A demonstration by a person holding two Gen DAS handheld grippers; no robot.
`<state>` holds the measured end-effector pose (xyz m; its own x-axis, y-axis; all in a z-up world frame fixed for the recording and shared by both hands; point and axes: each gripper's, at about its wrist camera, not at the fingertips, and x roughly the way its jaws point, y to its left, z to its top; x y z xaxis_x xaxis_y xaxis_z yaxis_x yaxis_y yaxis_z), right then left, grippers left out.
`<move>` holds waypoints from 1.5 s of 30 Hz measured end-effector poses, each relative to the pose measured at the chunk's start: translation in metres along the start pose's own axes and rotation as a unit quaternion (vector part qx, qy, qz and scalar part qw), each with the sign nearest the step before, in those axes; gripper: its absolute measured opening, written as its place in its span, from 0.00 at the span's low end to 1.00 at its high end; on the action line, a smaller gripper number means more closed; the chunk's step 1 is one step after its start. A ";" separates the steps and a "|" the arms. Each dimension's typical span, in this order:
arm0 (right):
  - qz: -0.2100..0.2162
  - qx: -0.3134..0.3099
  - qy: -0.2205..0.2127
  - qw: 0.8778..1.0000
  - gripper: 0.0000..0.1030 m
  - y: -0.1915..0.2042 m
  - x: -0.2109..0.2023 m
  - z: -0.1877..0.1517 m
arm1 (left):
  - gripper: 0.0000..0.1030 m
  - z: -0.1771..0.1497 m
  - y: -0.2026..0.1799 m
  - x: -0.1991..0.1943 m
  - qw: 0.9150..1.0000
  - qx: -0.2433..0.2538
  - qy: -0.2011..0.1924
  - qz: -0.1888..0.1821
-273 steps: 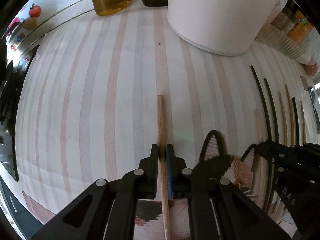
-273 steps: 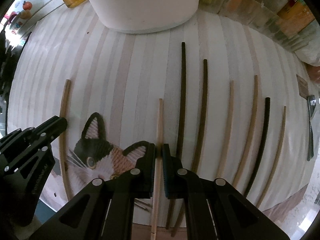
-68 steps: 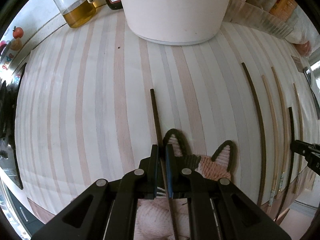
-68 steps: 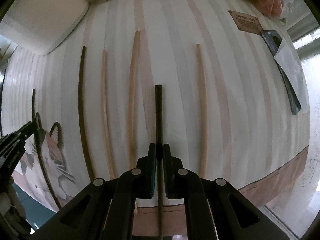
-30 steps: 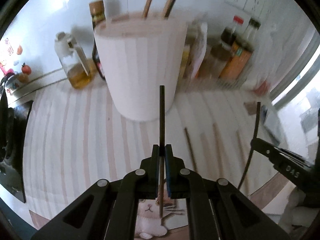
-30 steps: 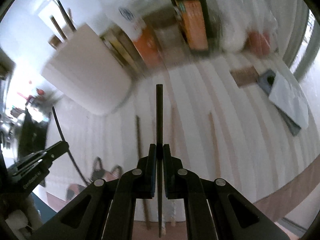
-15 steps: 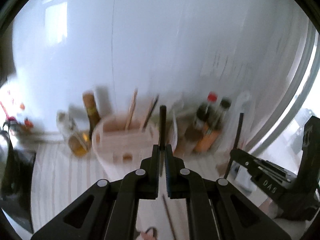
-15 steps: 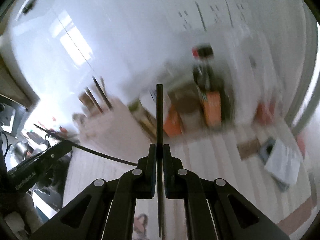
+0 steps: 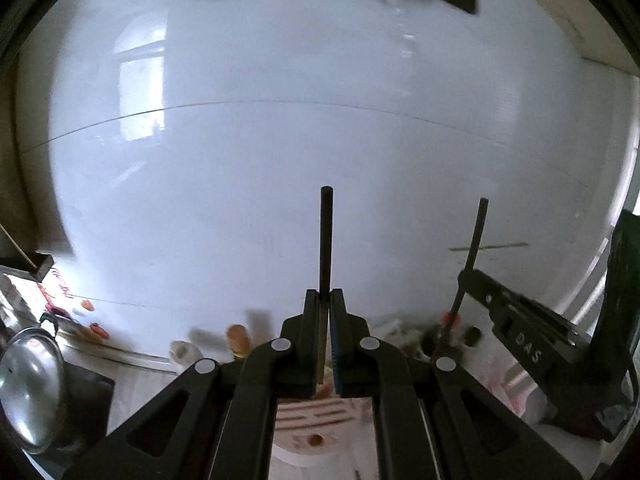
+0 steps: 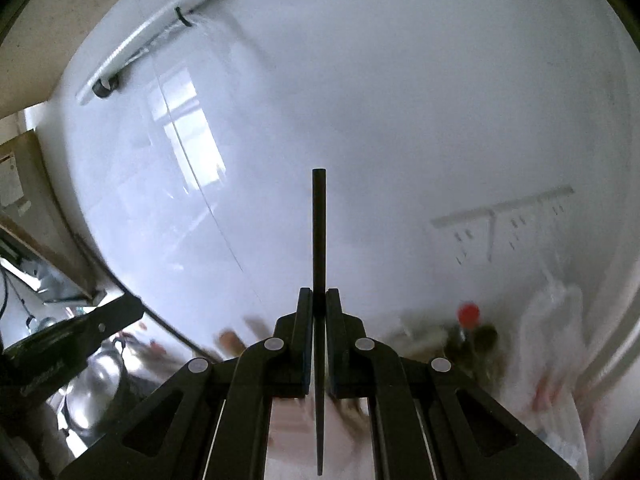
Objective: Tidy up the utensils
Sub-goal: 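Lift both held dark chopsticks and lower them into the cream holder, then open both tools to release the dark chopsticks into the holder, then move both open tools back down to the chopsticks on the mat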
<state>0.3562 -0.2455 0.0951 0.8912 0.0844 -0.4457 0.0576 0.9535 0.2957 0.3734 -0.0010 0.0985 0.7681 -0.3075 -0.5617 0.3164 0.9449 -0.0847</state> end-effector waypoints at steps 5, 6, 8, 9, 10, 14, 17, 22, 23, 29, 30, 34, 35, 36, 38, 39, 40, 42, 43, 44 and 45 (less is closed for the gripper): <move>0.008 -0.013 -0.015 1.000 0.06 0.028 0.044 0.011 | 0.03 0.001 0.026 0.032 0.999 -0.012 0.025 0.020; 0.009 -0.016 -0.017 1.000 0.06 0.034 0.053 0.010 | 0.03 0.000 0.030 0.041 0.999 -0.015 0.032 0.023; 0.009 -0.021 -0.017 1.000 0.06 0.042 0.072 0.007 | 0.03 -0.004 0.037 0.056 0.998 -0.020 0.045 0.026; 0.010 -0.021 -0.017 1.000 0.06 0.044 0.078 0.005 | 0.03 -0.007 0.039 0.065 0.998 -0.021 0.052 0.028; 0.010 -0.023 -0.014 1.000 0.06 0.045 0.087 0.004 | 0.03 -0.011 0.041 0.073 0.998 -0.023 0.058 0.028; 0.008 -0.031 -0.007 0.999 0.06 0.051 0.112 -0.005 | 0.03 -0.021 0.049 0.097 0.996 -0.032 0.082 0.026; 0.006 -0.032 0.006 0.999 0.06 0.051 0.130 -0.012 | 0.03 -0.025 0.055 0.108 0.995 -0.036 0.094 0.023; 0.016 -0.027 0.049 0.998 0.06 0.042 0.144 -0.022 | 0.09 -0.024 0.058 0.112 0.993 -0.047 0.110 0.021; 0.019 -0.022 0.063 0.998 0.07 0.040 0.146 -0.023 | 0.09 -0.024 0.059 0.111 0.992 -0.048 0.111 0.030; 0.013 -0.015 0.070 0.997 0.35 0.028 0.120 -0.027 | 0.85 -0.029 0.063 0.082 0.994 -0.040 0.071 0.078; 0.009 -0.014 0.067 0.998 0.42 0.027 0.111 -0.026 | 0.85 -0.030 0.062 0.076 0.994 -0.038 0.061 0.081; -0.007 -0.008 0.062 0.998 0.62 0.021 0.073 -0.026 | 1.00 -0.047 0.058 0.052 0.994 -0.024 0.036 0.102; -0.020 -0.004 0.064 0.998 0.66 0.017 0.061 -0.029 | 1.00 -0.054 0.057 0.047 0.993 -0.024 0.037 0.108; -0.026 -0.002 0.065 0.998 0.71 0.017 0.055 -0.034 | 1.00 -0.061 0.057 0.043 0.993 -0.028 0.041 0.107; -0.049 0.002 0.069 0.996 0.80 0.009 0.038 -0.043 | 1.00 -0.075 0.055 0.040 0.993 -0.034 0.051 0.104; -0.058 0.006 0.071 0.996 0.85 0.003 0.027 -0.050 | 1.00 -0.087 0.055 0.041 0.992 -0.036 0.059 0.104; -0.063 0.012 0.073 0.995 0.87 -0.003 0.018 -0.057 | 1.00 -0.095 0.052 0.040 0.992 -0.036 0.066 0.101; -0.081 0.021 0.080 0.993 0.95 -0.017 0.001 -0.074 | 1.00 -0.116 0.043 0.040 0.991 -0.033 0.084 0.095; -0.086 0.026 0.082 0.993 0.96 -0.024 -0.007 -0.083 | 1.00 -0.125 0.038 0.041 0.991 -0.030 0.091 0.095; -0.095 0.030 0.084 0.991 0.97 -0.032 -0.015 -0.094 | 1.00 -0.134 0.032 0.043 0.990 -0.024 0.100 0.095; -0.100 0.034 0.087 0.991 1.00 -0.045 -0.025 -0.101 | 1.00 -0.146 0.026 0.047 0.989 -0.017 0.112 0.097</move>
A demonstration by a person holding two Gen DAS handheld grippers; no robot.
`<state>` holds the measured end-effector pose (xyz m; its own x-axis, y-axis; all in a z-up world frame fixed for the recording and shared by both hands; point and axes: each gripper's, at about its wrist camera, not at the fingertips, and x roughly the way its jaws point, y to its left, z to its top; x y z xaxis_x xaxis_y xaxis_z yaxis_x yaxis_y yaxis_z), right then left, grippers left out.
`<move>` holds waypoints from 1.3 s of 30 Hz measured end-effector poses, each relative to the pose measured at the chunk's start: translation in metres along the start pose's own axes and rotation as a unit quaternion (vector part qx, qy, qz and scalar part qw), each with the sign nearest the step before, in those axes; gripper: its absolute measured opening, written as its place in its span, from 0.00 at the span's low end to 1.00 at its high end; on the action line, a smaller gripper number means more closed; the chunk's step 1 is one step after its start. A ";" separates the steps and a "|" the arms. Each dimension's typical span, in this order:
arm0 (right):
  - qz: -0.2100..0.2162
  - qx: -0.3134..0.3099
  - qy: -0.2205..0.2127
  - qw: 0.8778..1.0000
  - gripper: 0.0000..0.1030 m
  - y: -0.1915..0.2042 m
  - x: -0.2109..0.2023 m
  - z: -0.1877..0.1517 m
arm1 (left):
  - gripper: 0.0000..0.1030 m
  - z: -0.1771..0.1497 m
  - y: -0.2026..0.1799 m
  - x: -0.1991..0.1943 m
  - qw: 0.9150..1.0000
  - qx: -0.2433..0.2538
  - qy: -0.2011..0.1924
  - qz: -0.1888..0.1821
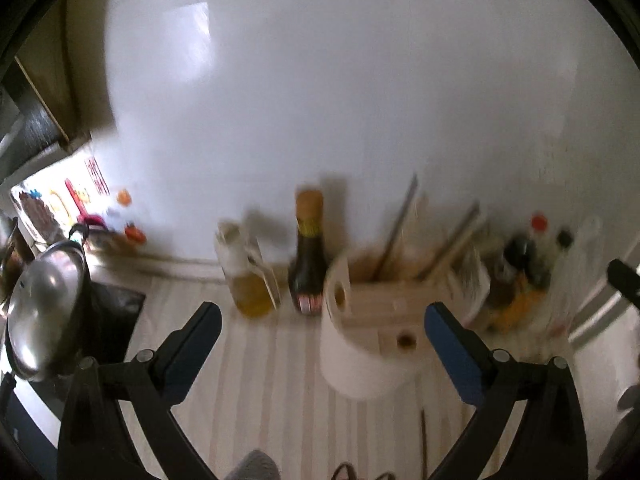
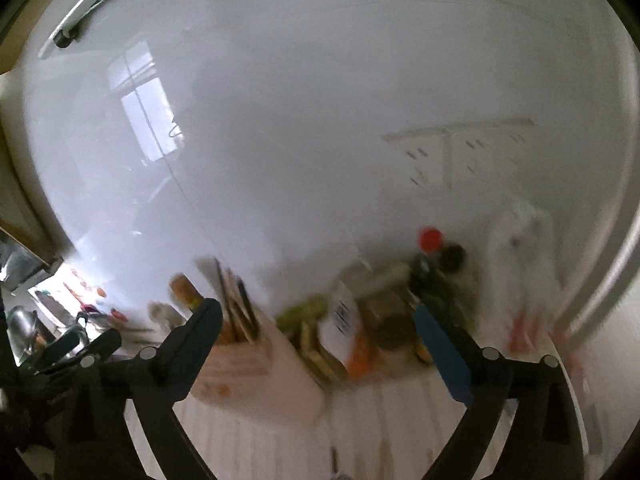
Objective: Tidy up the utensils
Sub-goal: 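Move both open tools back down to the chopsticks on the mat, then grasp a dark chopstick with the left tool while the right tool grasps a light wooden one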
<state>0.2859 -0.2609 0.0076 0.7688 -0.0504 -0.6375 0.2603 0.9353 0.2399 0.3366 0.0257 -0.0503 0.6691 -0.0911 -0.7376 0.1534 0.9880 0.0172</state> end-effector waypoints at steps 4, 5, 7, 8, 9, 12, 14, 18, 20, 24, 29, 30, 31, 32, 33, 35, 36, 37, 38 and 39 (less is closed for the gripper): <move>-0.034 0.016 0.023 0.999 1.00 -0.037 -0.003 -0.037 | 1.00 -0.036 -0.025 0.016 0.999 0.020 0.038 0.003; -0.045 0.016 0.027 0.998 1.00 -0.046 -0.002 -0.047 | 1.00 -0.046 -0.031 0.021 0.999 0.022 0.049 0.008; -0.060 0.019 0.037 0.997 1.00 -0.064 -0.001 -0.061 | 1.00 -0.063 -0.044 0.031 0.997 0.028 0.065 0.017; -0.066 0.020 0.048 0.996 1.00 -0.074 0.003 -0.070 | 1.00 -0.071 -0.050 0.036 0.997 0.031 0.074 0.019; -0.070 0.019 0.059 0.996 1.00 -0.081 0.007 -0.078 | 1.00 -0.080 -0.057 0.042 0.996 0.036 0.085 0.021; -0.080 0.018 0.097 0.992 1.00 -0.103 0.021 -0.100 | 1.00 -0.103 -0.076 0.058 0.992 0.053 0.107 0.029; -0.084 0.017 0.127 0.988 0.91 -0.116 0.034 -0.116 | 1.00 -0.118 -0.087 0.068 0.990 0.062 0.122 0.029; -0.092 0.015 0.207 0.974 0.57 -0.141 0.067 -0.154 | 1.00 -0.151 -0.109 0.095 0.983 0.075 0.167 0.021; -0.089 0.015 0.241 0.966 0.51 -0.151 0.080 -0.171 | 1.00 -0.165 -0.118 0.106 0.979 0.083 0.186 0.018; -0.078 0.013 0.293 0.953 0.44 -0.164 0.099 -0.202 | 0.99 -0.187 -0.131 0.128 0.970 0.088 0.228 0.009; -0.064 0.002 0.329 0.942 0.44 -0.165 0.118 -0.218 | 0.73 -0.202 -0.143 0.148 0.960 0.096 0.262 0.003; -0.064 -0.001 0.333 0.941 0.44 -0.164 0.121 -0.220 | 0.63 -0.204 -0.145 0.151 0.958 0.098 0.268 0.002; -0.064 -0.006 0.340 0.938 0.44 -0.162 0.125 -0.223 | 0.61 -0.206 -0.146 0.152 0.957 0.098 0.272 0.000; -0.063 -0.010 0.348 0.935 0.44 -0.160 0.129 -0.226 | 0.53 -0.206 -0.146 0.150 0.959 0.095 0.265 -0.003; -0.063 -0.013 0.353 0.933 0.40 -0.157 0.130 -0.228 | 0.46 -0.207 -0.148 0.150 0.959 0.097 0.266 -0.008; -0.067 -0.029 0.353 0.933 0.30 -0.151 0.131 -0.230 | 0.25 -0.206 -0.147 0.147 0.959 0.094 0.268 -0.020; -0.073 -0.034 0.352 0.933 0.22 -0.150 0.131 -0.230 | 0.17 -0.206 -0.146 0.146 0.958 0.092 0.270 -0.023; -0.077 -0.037 0.353 0.932 0.18 -0.148 0.131 -0.231 | 0.16 -0.207 -0.145 0.145 0.958 0.093 0.272 -0.022; -0.080 -0.041 0.354 0.931 0.12 -0.147 0.131 -0.232 | 0.11 -0.206 -0.143 0.143 0.957 0.095 0.272 -0.020; -0.082 -0.045 0.355 0.930 0.07 -0.145 0.130 -0.234 | 0.09 -0.205 -0.140 0.142 0.957 0.097 0.273 -0.018</move>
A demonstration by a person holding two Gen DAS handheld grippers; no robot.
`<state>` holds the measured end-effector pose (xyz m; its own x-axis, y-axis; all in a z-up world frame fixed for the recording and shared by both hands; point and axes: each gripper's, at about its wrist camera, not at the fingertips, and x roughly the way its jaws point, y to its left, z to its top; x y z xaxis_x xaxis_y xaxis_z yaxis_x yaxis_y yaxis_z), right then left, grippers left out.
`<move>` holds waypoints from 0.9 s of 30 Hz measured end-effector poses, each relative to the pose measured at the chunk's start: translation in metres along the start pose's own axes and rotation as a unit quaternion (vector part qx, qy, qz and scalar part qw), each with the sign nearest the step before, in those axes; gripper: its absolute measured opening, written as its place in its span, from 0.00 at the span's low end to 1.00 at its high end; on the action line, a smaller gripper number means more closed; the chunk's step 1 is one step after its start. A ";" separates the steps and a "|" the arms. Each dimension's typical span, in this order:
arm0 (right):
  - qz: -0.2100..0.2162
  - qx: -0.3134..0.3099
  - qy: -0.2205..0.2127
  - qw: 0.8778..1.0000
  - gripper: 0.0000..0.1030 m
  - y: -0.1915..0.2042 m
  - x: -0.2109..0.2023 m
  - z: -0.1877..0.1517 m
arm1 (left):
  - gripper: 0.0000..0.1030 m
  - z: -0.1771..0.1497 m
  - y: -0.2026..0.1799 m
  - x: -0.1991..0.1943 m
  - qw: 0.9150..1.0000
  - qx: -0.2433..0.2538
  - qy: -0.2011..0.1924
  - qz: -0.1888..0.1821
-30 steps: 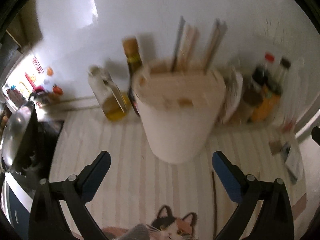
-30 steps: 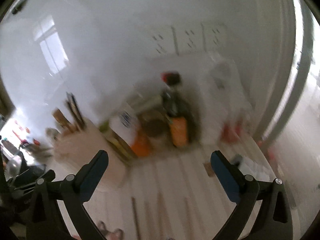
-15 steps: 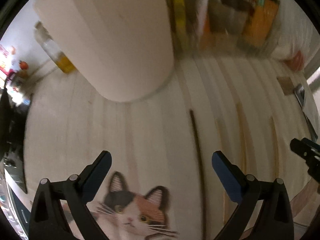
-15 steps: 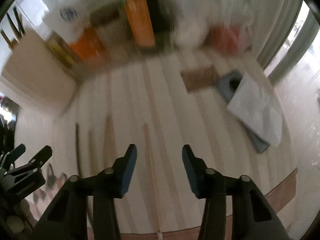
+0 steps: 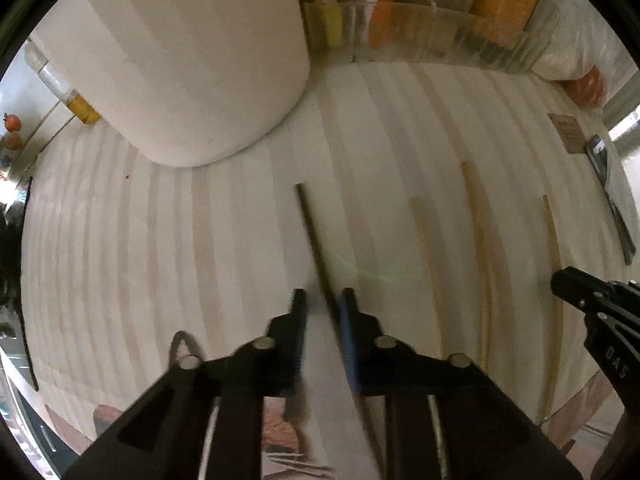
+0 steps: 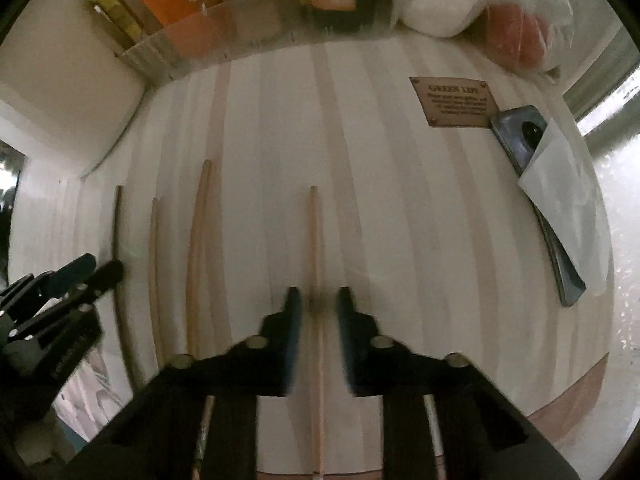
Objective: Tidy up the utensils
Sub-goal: 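Grasp a dark chopstick with the left tool while the right tool grasps a light wooden one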
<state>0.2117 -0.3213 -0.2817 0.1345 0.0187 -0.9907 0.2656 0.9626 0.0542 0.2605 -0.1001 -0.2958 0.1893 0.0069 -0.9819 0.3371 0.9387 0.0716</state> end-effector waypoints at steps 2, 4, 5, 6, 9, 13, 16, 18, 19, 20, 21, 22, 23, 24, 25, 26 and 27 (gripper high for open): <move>0.003 -0.005 0.003 1.000 0.07 0.003 0.000 -0.004 | 0.08 -0.005 0.003 -0.002 1.000 0.005 0.003 0.002; 0.009 -0.007 0.010 1.000 0.07 0.006 -0.001 -0.010 | 0.07 -0.013 0.008 -0.004 1.000 0.006 0.007 0.005; 0.012 -0.009 0.013 1.000 0.07 0.007 0.000 -0.013 | 0.06 -0.018 0.012 -0.004 1.000 0.004 0.009 0.007; 0.013 -0.011 0.017 1.000 0.07 0.009 -0.001 -0.018 | 0.06 -0.024 0.016 -0.006 1.000 0.004 0.011 0.005; 0.019 -0.014 0.027 0.999 0.07 0.015 0.000 -0.029 | 0.06 -0.037 0.030 -0.009 1.000 0.001 0.018 0.008; 0.019 -0.015 0.040 0.999 0.07 0.022 0.000 -0.042 | 0.06 -0.052 0.047 -0.015 1.000 -0.004 0.024 0.008; 0.017 -0.011 0.050 0.999 0.07 0.026 0.000 -0.050 | 0.06 -0.062 0.061 -0.017 1.000 -0.009 0.027 0.003; 0.014 -0.007 0.055 0.998 0.07 0.029 0.000 -0.053 | 0.06 -0.067 0.069 -0.018 1.000 -0.010 0.029 0.000; 0.012 -0.006 0.057 0.998 0.07 0.030 0.000 -0.054 | 0.06 -0.066 0.073 -0.018 0.999 -0.011 0.030 -0.002; 0.011 -0.002 0.059 0.998 0.07 0.031 0.000 -0.055 | 0.06 -0.064 0.078 -0.018 0.999 -0.011 0.031 -0.007; 0.010 0.000 0.059 0.998 0.07 0.032 0.002 -0.057 | 0.08 -0.064 0.087 -0.019 0.999 -0.013 0.033 -0.013; 0.007 0.001 0.060 0.998 0.07 0.034 0.003 -0.058 | 0.08 -0.064 0.088 -0.019 0.999 -0.015 0.034 -0.015; 0.006 0.002 0.062 0.998 0.07 0.035 0.002 -0.060 | 0.08 -0.063 0.093 -0.019 0.999 -0.018 0.033 -0.018; 0.006 0.008 0.064 0.998 0.07 0.035 0.003 -0.061 | 0.08 -0.058 0.094 -0.018 0.999 -0.018 0.033 -0.020; 0.006 0.015 0.065 0.998 0.07 0.035 0.002 -0.062 | 0.07 -0.054 0.096 -0.017 0.999 -0.018 0.031 -0.024; 0.006 0.021 0.067 0.998 0.07 0.035 0.001 -0.064 | 0.07 -0.051 0.099 -0.015 0.999 -0.017 0.029 -0.026; 0.006 0.023 0.067 0.997 0.07 0.041 0.002 -0.068 | 0.06 -0.056 0.095 -0.018 0.999 -0.013 0.026 -0.026</move>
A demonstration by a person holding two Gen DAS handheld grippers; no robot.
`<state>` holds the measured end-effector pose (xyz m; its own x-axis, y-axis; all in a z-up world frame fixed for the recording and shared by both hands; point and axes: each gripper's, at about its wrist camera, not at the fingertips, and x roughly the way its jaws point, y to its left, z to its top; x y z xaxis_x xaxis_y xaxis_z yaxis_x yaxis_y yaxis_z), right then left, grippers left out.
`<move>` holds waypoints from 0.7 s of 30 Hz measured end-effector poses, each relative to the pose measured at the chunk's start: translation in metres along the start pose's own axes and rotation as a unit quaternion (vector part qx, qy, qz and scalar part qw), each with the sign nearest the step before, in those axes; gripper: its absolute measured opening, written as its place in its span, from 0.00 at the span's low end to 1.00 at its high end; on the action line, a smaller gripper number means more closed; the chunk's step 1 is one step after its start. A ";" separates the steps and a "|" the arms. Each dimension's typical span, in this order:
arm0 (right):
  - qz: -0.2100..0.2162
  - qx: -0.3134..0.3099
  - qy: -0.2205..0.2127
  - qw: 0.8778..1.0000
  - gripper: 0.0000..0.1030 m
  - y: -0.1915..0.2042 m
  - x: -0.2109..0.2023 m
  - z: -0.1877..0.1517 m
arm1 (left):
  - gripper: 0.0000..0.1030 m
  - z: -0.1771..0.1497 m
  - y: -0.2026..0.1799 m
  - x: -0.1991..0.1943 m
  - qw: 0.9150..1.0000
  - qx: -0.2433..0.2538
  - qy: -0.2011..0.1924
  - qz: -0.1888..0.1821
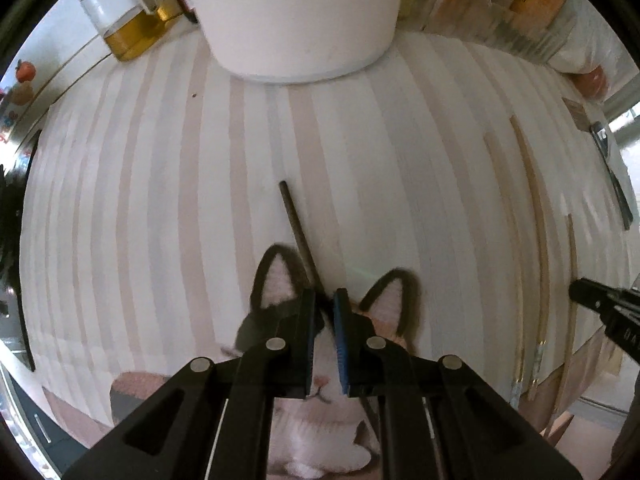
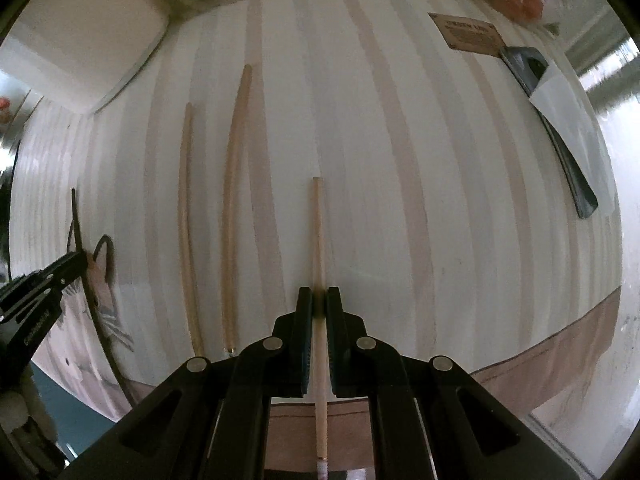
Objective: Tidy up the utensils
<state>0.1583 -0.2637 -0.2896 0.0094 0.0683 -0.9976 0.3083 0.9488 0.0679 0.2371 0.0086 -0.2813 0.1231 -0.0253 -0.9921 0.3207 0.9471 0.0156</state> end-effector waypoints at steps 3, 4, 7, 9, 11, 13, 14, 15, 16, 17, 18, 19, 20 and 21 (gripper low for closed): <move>-0.002 0.004 0.000 1.000 0.07 0.000 -0.001 0.001 | 0.04 0.004 -0.007 -0.002 1.000 0.015 -0.004 -0.005; -0.003 0.005 -0.001 1.000 0.07 0.001 -0.002 0.001 | 0.04 0.004 -0.013 -0.004 1.000 0.019 -0.004 -0.008; -0.005 0.008 -0.001 1.000 0.07 0.000 -0.004 0.015 | 0.03 0.003 -0.021 -0.006 0.999 0.030 -0.003 -0.011; -0.004 0.010 -0.001 1.000 0.07 -0.004 -0.002 0.018 | 0.04 0.000 -0.022 -0.005 0.999 0.030 0.002 -0.013; -0.003 0.012 0.000 1.000 0.06 -0.006 -0.003 0.020 | 0.04 0.005 -0.020 -0.004 0.999 0.030 0.002 -0.011; -0.002 0.012 -0.002 1.000 0.06 -0.009 -0.005 0.024 | 0.04 0.008 -0.026 0.000 1.000 0.029 0.004 -0.010; -0.002 0.012 -0.002 1.000 0.06 -0.010 -0.006 0.025 | 0.04 0.006 -0.027 0.003 1.000 0.028 0.004 -0.010; -0.003 0.012 -0.002 1.000 0.06 -0.012 -0.007 0.028 | 0.04 0.004 -0.027 0.003 1.000 0.027 0.005 -0.010; -0.003 0.011 -0.002 1.000 0.06 -0.012 -0.007 0.030 | 0.04 0.001 -0.027 0.004 1.000 0.027 0.005 -0.011; -0.004 0.011 -0.002 1.000 0.06 -0.014 -0.006 0.031 | 0.04 0.000 -0.026 0.004 1.000 0.027 0.005 -0.012; -0.005 0.009 -0.001 1.000 0.06 -0.014 -0.006 0.033 | 0.04 0.000 -0.025 0.005 1.000 0.026 0.006 -0.012; -0.006 0.007 0.001 1.000 0.06 -0.013 -0.006 0.035 | 0.04 0.000 -0.022 0.004 1.000 0.026 0.006 -0.011; -0.006 0.006 0.002 1.000 0.06 -0.012 -0.003 0.040 | 0.05 0.006 -0.022 0.001 1.000 0.025 0.006 -0.011; -0.008 0.002 0.005 1.000 0.06 -0.012 -0.003 0.041 | 0.05 0.012 -0.021 0.000 1.000 0.024 0.006 -0.011</move>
<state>0.1940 -0.2877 -0.2880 -0.0055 0.0572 -0.9983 0.3113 0.9488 0.0526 0.2417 -0.0150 -0.2798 0.1045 -0.0410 -0.9937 0.3678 0.9299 0.0003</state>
